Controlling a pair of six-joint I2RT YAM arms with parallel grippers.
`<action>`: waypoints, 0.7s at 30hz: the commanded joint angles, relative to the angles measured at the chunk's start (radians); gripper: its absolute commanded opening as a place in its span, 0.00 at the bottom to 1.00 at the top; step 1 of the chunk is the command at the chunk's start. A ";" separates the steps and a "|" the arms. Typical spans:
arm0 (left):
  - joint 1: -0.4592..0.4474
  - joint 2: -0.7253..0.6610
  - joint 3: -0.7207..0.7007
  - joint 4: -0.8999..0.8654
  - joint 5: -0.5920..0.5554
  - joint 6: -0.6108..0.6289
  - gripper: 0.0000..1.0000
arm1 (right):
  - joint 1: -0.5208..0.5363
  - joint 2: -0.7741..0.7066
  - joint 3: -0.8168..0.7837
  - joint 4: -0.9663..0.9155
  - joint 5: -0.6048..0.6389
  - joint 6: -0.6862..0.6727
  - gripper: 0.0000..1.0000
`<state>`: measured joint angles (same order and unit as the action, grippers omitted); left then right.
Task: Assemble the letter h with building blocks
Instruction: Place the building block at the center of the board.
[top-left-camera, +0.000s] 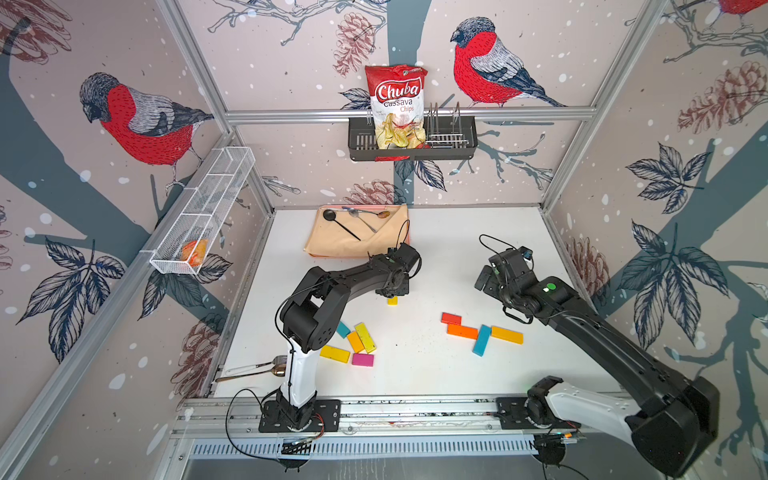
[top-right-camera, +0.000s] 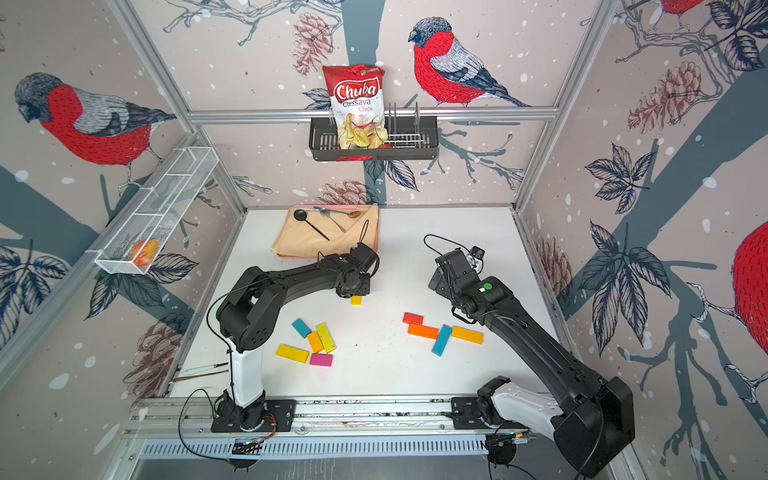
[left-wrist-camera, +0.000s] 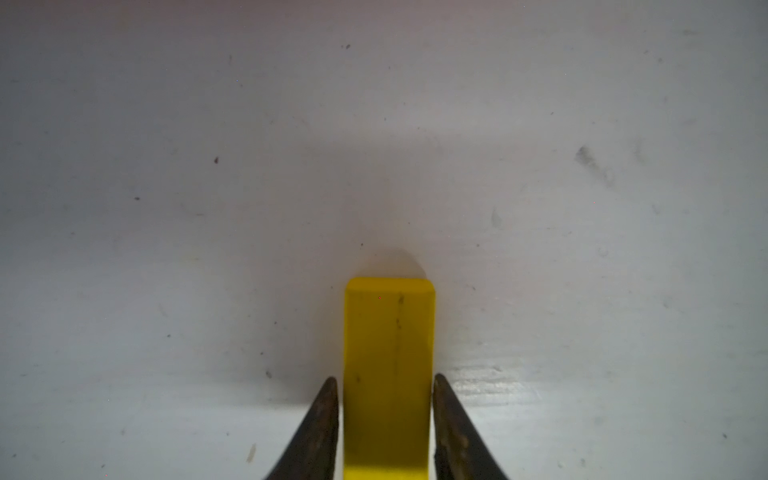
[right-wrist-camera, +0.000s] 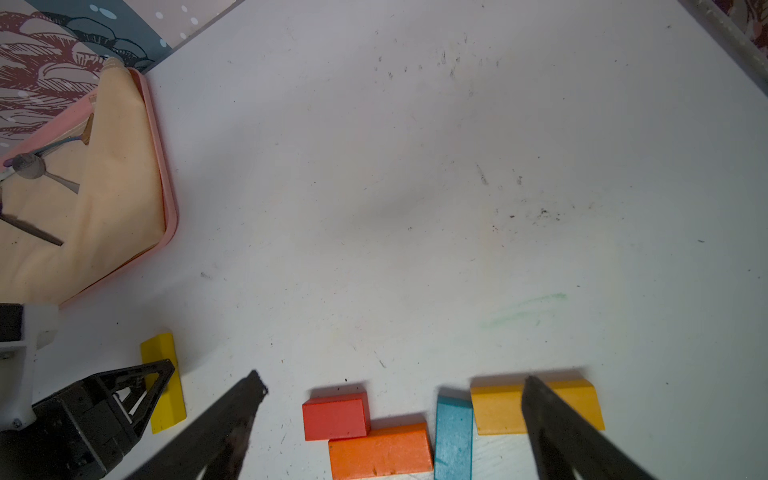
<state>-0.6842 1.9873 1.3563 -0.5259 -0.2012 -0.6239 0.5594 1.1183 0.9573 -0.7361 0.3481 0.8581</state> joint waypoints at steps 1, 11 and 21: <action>-0.003 -0.014 0.007 -0.006 0.005 -0.009 0.43 | 0.000 0.004 0.009 -0.015 0.009 -0.014 0.99; -0.003 -0.112 0.013 -0.061 -0.055 -0.018 0.50 | 0.019 0.160 0.103 -0.160 0.105 0.065 1.00; 0.113 -0.569 -0.313 -0.202 -0.221 -0.157 0.57 | 0.140 0.096 0.100 -0.066 0.183 0.014 1.00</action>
<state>-0.6155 1.4990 1.1290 -0.6441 -0.3824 -0.7128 0.6945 1.2781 1.1030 -0.8822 0.5453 0.9180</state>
